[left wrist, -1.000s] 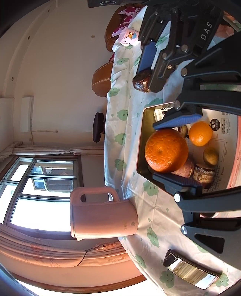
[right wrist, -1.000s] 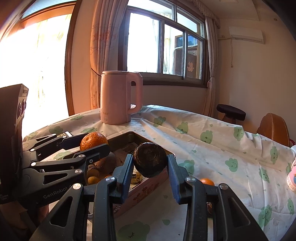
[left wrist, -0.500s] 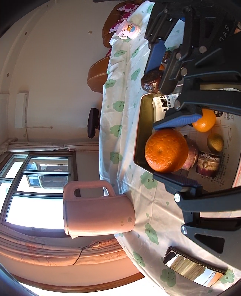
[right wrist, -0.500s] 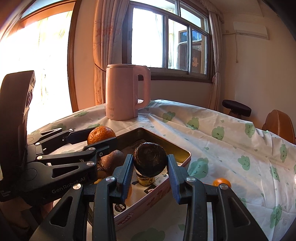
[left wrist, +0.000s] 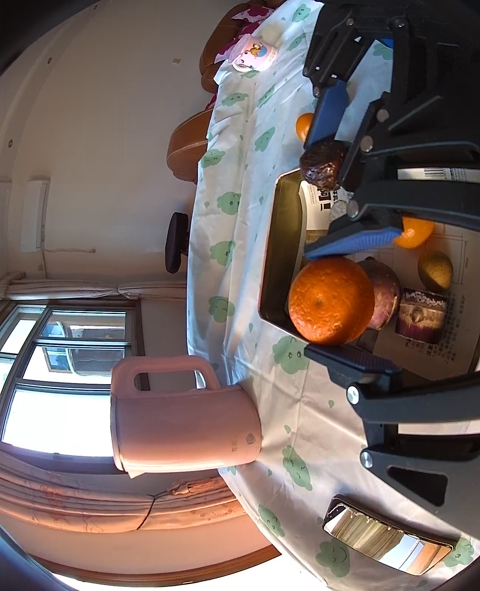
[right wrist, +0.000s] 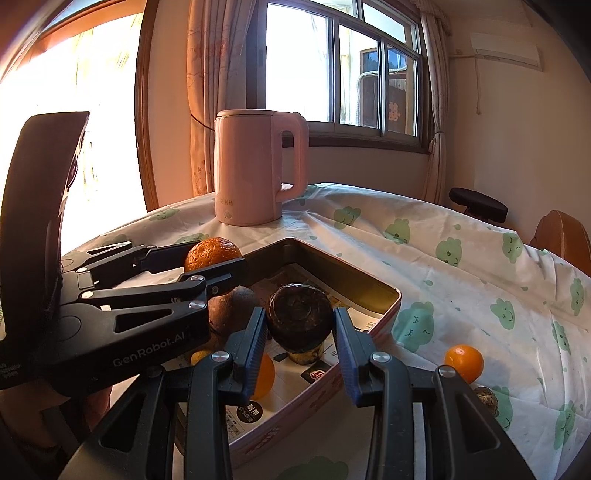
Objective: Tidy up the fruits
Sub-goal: 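Open the left tool over the tin while the right tool releases the brown fruit, then grasp a brown scaly fruit with the left tool while the right tool grasps an orange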
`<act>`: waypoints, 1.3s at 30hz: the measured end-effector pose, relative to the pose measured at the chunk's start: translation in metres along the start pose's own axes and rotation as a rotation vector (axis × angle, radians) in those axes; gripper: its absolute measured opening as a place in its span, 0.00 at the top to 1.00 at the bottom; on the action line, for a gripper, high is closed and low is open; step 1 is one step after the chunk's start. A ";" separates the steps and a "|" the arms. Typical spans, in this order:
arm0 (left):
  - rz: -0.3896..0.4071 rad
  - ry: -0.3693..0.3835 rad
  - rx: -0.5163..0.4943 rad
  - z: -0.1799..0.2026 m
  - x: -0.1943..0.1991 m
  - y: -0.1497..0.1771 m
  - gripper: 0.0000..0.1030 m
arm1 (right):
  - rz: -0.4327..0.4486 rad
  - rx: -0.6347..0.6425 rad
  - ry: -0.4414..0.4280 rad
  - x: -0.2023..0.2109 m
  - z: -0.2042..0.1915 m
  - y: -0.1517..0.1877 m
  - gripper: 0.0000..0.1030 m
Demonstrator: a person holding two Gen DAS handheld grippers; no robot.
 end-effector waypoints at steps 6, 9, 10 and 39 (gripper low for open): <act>-0.015 -0.007 -0.005 0.000 -0.006 0.000 0.53 | -0.033 -0.004 0.001 -0.006 0.001 0.003 0.62; -0.028 -0.009 -0.004 -0.001 -0.011 0.001 0.53 | -0.043 -0.005 0.003 -0.008 0.001 0.005 0.62; -0.027 -0.009 -0.004 -0.001 -0.011 0.001 0.53 | -0.047 -0.007 0.004 -0.009 0.001 0.005 0.62; 0.049 -0.017 0.027 -0.003 0.012 -0.003 0.18 | -0.023 -0.011 0.052 0.011 0.014 0.008 0.39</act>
Point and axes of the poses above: each gripper's, at about its wrist camera, not at the fingertips, and x roughly against the way its jaws point, z to its right, y to its underside, the point moved 9 cm from there along -x, roughly the way its jaws point, and after that the axes turned 7 degrees about -y, right-handed, at the moved point
